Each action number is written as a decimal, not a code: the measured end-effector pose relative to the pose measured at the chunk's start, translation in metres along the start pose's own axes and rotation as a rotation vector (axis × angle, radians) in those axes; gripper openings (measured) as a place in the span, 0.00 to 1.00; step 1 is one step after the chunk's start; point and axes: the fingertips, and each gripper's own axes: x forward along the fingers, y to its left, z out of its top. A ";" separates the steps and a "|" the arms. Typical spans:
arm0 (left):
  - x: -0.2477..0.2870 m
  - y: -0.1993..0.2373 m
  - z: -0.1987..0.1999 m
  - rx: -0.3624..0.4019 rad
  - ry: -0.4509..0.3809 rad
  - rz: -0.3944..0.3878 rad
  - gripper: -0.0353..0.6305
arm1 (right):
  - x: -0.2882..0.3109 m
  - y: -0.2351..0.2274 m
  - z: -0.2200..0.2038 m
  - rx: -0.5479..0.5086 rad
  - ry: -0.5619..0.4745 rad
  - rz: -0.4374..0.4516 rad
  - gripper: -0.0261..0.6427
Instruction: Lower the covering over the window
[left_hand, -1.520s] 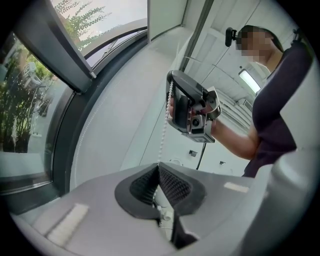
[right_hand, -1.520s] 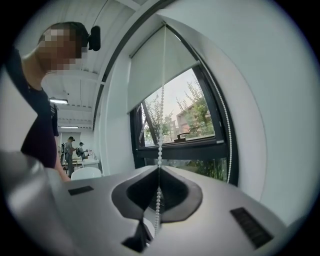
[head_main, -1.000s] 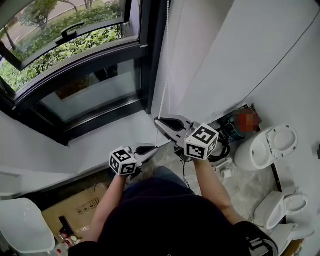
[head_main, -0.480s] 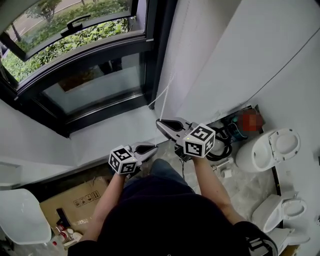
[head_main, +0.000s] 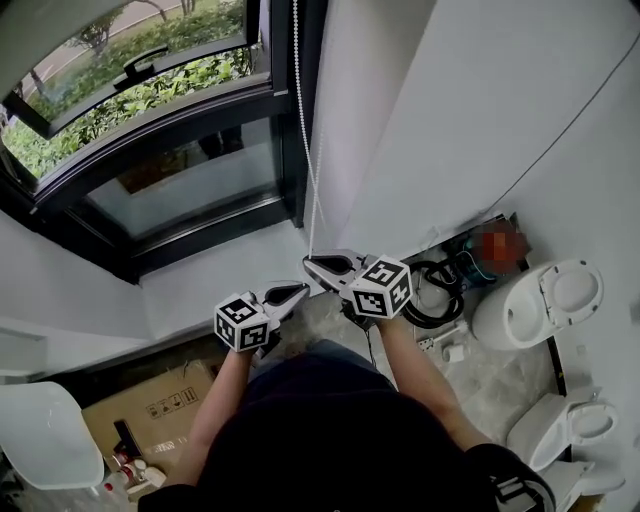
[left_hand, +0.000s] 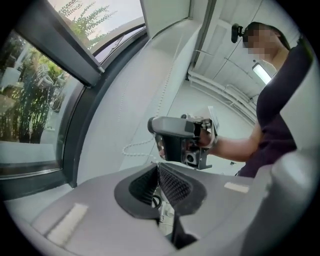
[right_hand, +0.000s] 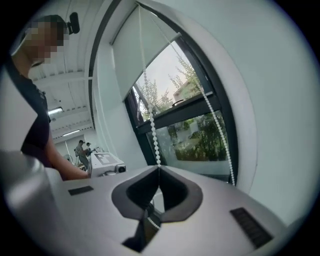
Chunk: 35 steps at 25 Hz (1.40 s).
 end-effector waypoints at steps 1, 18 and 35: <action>0.002 -0.001 0.002 -0.001 -0.002 0.010 0.07 | -0.003 -0.001 0.000 0.000 0.003 0.004 0.06; 0.001 0.004 0.045 0.029 -0.126 0.156 0.08 | -0.012 -0.011 -0.008 -0.016 -0.003 0.110 0.06; -0.037 0.010 0.107 0.247 0.009 0.278 0.24 | -0.010 -0.030 -0.010 -0.016 -0.006 0.082 0.06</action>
